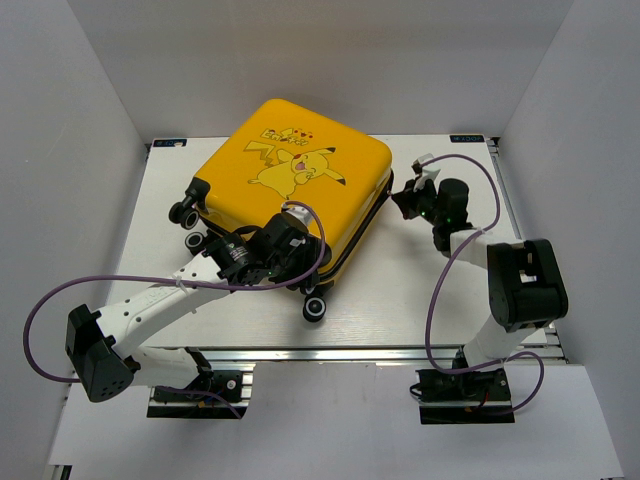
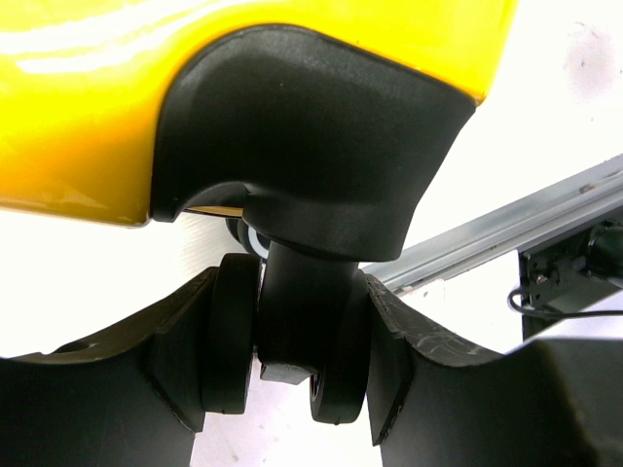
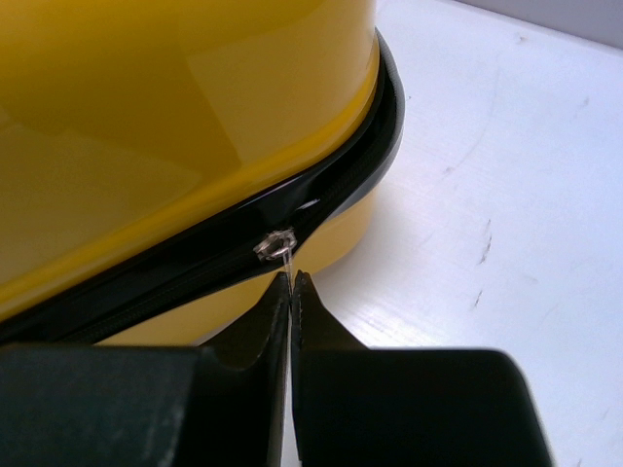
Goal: Pack the luggage
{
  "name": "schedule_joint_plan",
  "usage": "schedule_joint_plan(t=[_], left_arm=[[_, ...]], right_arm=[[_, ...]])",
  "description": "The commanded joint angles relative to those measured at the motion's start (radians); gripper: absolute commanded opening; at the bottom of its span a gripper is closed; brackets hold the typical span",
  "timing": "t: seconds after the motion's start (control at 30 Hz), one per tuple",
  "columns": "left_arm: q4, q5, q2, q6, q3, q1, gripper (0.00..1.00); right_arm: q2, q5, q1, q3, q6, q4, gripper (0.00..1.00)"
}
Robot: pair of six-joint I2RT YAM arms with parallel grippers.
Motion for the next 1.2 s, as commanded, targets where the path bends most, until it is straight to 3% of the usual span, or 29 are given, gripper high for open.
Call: schedule_joint_plan(t=[0.0, 0.1, 0.17, 0.2, 0.3, 0.4, 0.6, 0.87, 0.93, 1.03, 1.13, 1.17], left_arm=[[-0.416, -0.160, -0.083, -0.136, -0.029, 0.036, 0.00], [-0.427, -0.168, -0.084, -0.154, -0.032, 0.036, 0.00], [-0.416, -0.168, -0.083, -0.157, -0.032, 0.036, 0.00], [-0.407, -0.168, -0.079, -0.156, -0.029, 0.036, 0.00], [-0.422, -0.209, -0.044, -0.140, 0.020, 0.036, 0.00], [-0.444, -0.218, -0.041, -0.143, 0.023, 0.045, 0.00], [-0.473, -0.192, -0.052, -0.179, 0.014, 0.045, 0.00], [-0.488, -0.172, -0.135, -0.266, -0.029, 0.045, 0.00], [-0.494, -0.171, -0.155, -0.289, -0.039, 0.045, 0.00], [-0.510, -0.186, -0.164, -0.326, -0.039, 0.045, 0.00], [-0.547, -0.213, -0.152, -0.370, 0.003, 0.045, 0.00], [-0.553, -0.226, -0.133, -0.370, 0.018, 0.045, 0.25]], right_arm=[[0.079, 0.162, -0.170, 0.144, -0.179, 0.031, 0.00], [0.116, 0.236, -0.257, 0.202, -0.054, 0.039, 0.00], [0.136, 0.129, -0.285, 0.222, -0.047, 0.033, 0.00], [0.134, 0.004, -0.280, 0.237, -0.097, 0.016, 0.00], [0.117, 0.019, -0.233, 0.239, -0.168, 0.046, 0.00], [0.182, 0.032, -0.237, 0.309, -0.142, 0.048, 0.00], [0.369, 0.062, -0.225, 0.421, -0.036, 0.238, 0.00], [0.611, -0.123, -0.127, 0.714, 0.041, 0.292, 0.00], [0.642, -0.155, -0.112, 0.724, 0.050, 0.391, 0.00], [0.664, -0.220, -0.067, 0.748, 0.056, 0.364, 0.00], [0.593, -0.258, -0.040, 0.597, 0.058, 0.462, 0.00], [0.535, -0.264, -0.038, 0.539, 0.056, 0.500, 0.00]])
